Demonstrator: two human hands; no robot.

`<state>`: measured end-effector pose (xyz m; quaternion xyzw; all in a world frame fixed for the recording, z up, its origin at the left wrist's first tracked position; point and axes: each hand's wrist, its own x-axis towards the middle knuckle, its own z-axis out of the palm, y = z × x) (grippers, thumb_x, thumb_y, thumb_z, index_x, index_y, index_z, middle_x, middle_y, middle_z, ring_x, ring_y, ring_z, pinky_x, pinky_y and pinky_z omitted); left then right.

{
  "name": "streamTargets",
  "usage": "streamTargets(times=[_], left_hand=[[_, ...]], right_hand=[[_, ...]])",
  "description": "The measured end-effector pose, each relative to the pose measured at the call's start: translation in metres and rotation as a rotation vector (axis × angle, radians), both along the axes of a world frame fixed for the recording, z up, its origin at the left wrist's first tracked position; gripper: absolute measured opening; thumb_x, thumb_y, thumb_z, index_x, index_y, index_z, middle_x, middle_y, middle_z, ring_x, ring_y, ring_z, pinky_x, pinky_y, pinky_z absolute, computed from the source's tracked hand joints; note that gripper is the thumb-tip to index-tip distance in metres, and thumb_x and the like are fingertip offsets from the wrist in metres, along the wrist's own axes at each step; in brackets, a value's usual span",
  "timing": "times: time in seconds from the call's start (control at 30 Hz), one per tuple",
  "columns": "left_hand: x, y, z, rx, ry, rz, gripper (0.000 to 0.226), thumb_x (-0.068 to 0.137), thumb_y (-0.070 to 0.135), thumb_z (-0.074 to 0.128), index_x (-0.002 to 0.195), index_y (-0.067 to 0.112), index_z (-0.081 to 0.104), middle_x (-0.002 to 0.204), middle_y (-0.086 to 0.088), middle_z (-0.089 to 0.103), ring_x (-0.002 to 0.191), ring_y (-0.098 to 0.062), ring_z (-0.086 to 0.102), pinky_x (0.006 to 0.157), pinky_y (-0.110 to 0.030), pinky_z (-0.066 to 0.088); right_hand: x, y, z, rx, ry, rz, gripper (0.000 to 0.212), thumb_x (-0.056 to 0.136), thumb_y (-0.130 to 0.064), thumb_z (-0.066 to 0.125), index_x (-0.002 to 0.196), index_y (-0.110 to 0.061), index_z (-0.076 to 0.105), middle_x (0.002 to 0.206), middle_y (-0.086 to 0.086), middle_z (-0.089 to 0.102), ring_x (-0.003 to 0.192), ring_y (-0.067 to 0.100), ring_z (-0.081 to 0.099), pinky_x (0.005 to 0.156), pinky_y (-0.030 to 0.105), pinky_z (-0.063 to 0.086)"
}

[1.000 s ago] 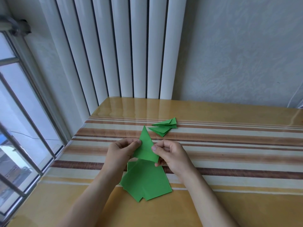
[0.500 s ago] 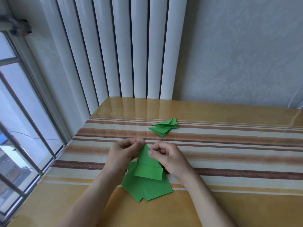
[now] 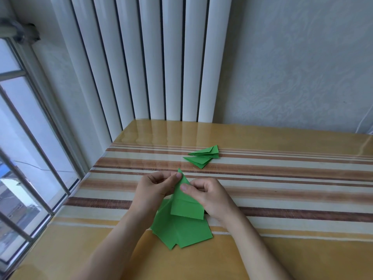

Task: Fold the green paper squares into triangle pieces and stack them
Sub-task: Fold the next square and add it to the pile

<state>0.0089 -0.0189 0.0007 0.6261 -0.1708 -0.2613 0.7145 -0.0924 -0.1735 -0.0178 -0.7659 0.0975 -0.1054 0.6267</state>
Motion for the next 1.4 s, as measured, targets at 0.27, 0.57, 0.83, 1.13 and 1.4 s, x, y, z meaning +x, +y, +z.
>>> streamTargets(times=[0.27, 0.57, 0.83, 1.13, 1.4], left_hand=[[-0.0009, -0.0012, -0.0002, -0.005, 0.013, -0.005, 0.026, 0.076, 0.026, 0.082, 0.091, 0.005, 0.081, 0.089, -0.022, 0.077, 0.079, -0.028, 0.070, 0.081, -0.041, 0.062], [-0.0007, -0.0006, -0.0018, -0.012, -0.004, -0.020, 0.026, 0.078, 0.023, 0.080, 0.094, 0.002, 0.079, 0.085, -0.017, 0.077, 0.075, -0.021, 0.072, 0.079, -0.038, 0.062], [-0.0003, 0.0003, -0.0011, -0.037, -0.012, -0.022, 0.025, 0.079, 0.019, 0.080, 0.096, 0.001, 0.079, 0.095, -0.022, 0.078, 0.083, -0.026, 0.075, 0.081, -0.037, 0.063], [-0.0018, -0.0001, -0.0038, 0.115, -0.230, -0.052, 0.011, 0.089, 0.020, 0.079, 0.095, 0.011, 0.081, 0.086, -0.007, 0.080, 0.083, -0.020, 0.076, 0.081, -0.032, 0.062], [-0.0030, 0.0001, -0.0027, 0.165, -0.292, -0.014, 0.009, 0.086, 0.017, 0.082, 0.095, 0.016, 0.083, 0.089, -0.003, 0.082, 0.088, -0.022, 0.079, 0.090, -0.045, 0.063]], right_hand=[[0.0011, 0.0028, -0.0007, 0.018, -0.005, 0.027, 0.075, 0.077, -0.071, 0.078, 0.084, 0.003, 0.068, 0.088, 0.039, 0.062, 0.072, 0.025, 0.055, 0.069, 0.041, 0.041], [-0.0020, 0.0034, 0.0036, 0.059, 0.032, 0.006, 0.031, 0.096, -0.036, 0.075, 0.085, -0.006, 0.076, 0.090, 0.021, 0.076, 0.077, 0.025, 0.066, 0.073, 0.039, 0.048], [-0.0021, 0.0053, 0.0043, 0.111, 0.059, -0.024, 0.027, 0.091, -0.030, 0.080, 0.096, -0.004, 0.079, 0.095, 0.015, 0.080, 0.085, 0.031, 0.074, 0.078, 0.042, 0.053], [-0.0016, -0.0022, 0.0026, 0.096, -0.031, -0.259, 0.014, 0.095, -0.024, 0.076, 0.099, -0.012, 0.081, 0.089, 0.006, 0.082, 0.087, 0.030, 0.079, 0.081, 0.051, 0.062], [-0.0012, -0.0021, 0.0020, 0.088, -0.031, -0.270, 0.013, 0.097, -0.021, 0.074, 0.103, -0.012, 0.081, 0.091, 0.005, 0.082, 0.089, 0.028, 0.079, 0.085, 0.052, 0.061]])
